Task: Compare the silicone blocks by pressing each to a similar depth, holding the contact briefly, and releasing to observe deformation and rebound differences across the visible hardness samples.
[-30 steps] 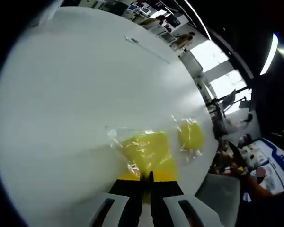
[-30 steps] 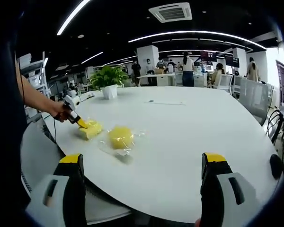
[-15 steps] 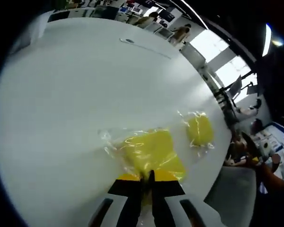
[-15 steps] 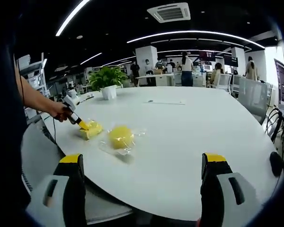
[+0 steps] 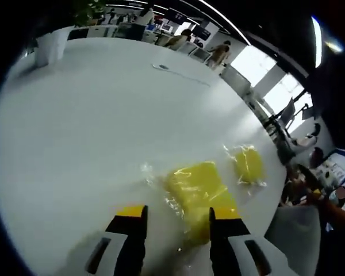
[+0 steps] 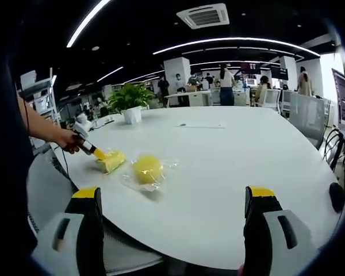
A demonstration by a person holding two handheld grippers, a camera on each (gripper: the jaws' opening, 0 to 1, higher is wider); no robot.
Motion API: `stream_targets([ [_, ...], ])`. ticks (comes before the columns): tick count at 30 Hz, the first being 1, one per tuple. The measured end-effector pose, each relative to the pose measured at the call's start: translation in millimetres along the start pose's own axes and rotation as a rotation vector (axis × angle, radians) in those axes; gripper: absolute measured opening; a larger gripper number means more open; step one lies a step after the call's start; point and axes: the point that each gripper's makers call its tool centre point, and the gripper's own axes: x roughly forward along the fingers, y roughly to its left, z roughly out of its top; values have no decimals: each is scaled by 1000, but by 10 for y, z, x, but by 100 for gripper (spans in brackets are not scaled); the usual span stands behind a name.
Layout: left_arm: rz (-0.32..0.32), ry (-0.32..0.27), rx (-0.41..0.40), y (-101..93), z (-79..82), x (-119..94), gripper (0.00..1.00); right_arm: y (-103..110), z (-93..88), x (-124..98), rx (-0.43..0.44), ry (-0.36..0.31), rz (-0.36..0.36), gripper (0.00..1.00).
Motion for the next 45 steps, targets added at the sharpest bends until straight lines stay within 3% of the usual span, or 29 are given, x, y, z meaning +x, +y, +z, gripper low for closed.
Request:
stream_targets([
  [1,-8,-35,16,-18,34,-46,69,-2,6,0,2,0,1,97],
  [4,-23,-192,187,-231,216,-273,89,-16,-14,-5,9,11,0,97],
  [6,-40,-219,249,-360,234,-389,100,-20,-16,-11,10,11,0,97],
  [7,-47,-216,270,-409,214,-444,99,-26,-21,-13,12,12,-1,97],
  [9,-38,-268,296,-479,281,-566,100,-35,-28,-18,15,15,-5,97],
  [13,16,-293,487,-536,296,-795,100,-55,-11,-16,12,5,-13,97],
  [15,33,-282,544,-547,250,-927,100,-49,13,-15,6,1,-13,97],
  [19,28,-322,541,-547,197,-1241,100,-60,31,-19,-4,-4,-14,97],
  [24,75,-333,506,-318,26,-1586,100,-48,26,-13,-10,3,-7,97],
  [28,109,-335,457,-199,-90,-1731,100,-58,43,-13,-18,3,-5,97],
  [29,117,-361,433,-203,-90,-1795,100,-71,62,-13,-21,-3,-4,97],
  [33,118,-368,417,-215,-81,-1820,100,-75,7,50,-38,53,18,97],
  [39,119,-389,419,-48,150,-1735,100,-114,109,172,-82,46,31,97],
  [43,79,-413,389,-206,203,-1663,100,-103,102,215,-79,57,42,97],
  [45,12,-389,376,-387,208,-1565,100,-92,120,218,-87,49,45,97],
])
